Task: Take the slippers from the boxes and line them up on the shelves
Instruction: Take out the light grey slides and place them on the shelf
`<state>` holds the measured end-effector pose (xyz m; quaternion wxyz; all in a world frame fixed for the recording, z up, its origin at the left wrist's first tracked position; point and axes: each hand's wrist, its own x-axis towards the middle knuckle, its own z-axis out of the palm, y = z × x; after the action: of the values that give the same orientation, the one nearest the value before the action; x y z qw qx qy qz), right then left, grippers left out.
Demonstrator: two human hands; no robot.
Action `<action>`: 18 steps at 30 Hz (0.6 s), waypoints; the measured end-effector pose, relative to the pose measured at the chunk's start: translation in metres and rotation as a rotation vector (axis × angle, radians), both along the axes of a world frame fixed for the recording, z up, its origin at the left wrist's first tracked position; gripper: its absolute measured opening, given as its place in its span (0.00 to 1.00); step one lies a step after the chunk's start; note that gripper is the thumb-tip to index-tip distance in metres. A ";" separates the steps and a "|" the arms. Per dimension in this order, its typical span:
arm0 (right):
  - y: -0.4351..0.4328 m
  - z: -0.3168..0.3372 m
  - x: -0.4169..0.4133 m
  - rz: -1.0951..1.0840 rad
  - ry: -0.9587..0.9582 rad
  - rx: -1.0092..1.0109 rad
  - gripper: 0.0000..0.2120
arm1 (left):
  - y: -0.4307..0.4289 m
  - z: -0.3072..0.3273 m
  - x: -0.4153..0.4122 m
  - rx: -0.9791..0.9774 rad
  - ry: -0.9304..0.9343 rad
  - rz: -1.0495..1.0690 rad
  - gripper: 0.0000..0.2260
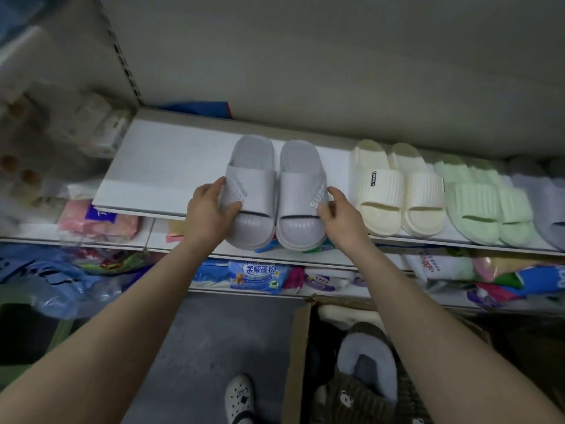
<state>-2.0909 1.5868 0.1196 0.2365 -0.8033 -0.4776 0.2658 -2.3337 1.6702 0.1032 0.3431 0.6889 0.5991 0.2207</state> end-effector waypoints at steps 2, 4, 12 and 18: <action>-0.003 -0.003 -0.005 0.067 -0.079 0.072 0.30 | -0.008 0.001 0.005 0.161 0.025 -0.075 0.30; -0.003 -0.003 -0.011 0.141 -0.171 0.117 0.36 | -0.012 0.000 0.009 0.245 0.057 -0.153 0.32; 0.021 -0.003 -0.005 0.221 -0.338 0.095 0.39 | 0.012 -0.002 0.027 0.265 0.140 -0.215 0.33; 0.035 0.000 0.003 0.241 -0.390 0.047 0.40 | 0.026 0.001 0.038 0.266 0.169 -0.226 0.33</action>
<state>-2.0875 1.6219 0.1193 0.1246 -0.7709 -0.6130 0.1206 -2.2961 1.6967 0.1042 0.2202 0.8071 0.5103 0.1994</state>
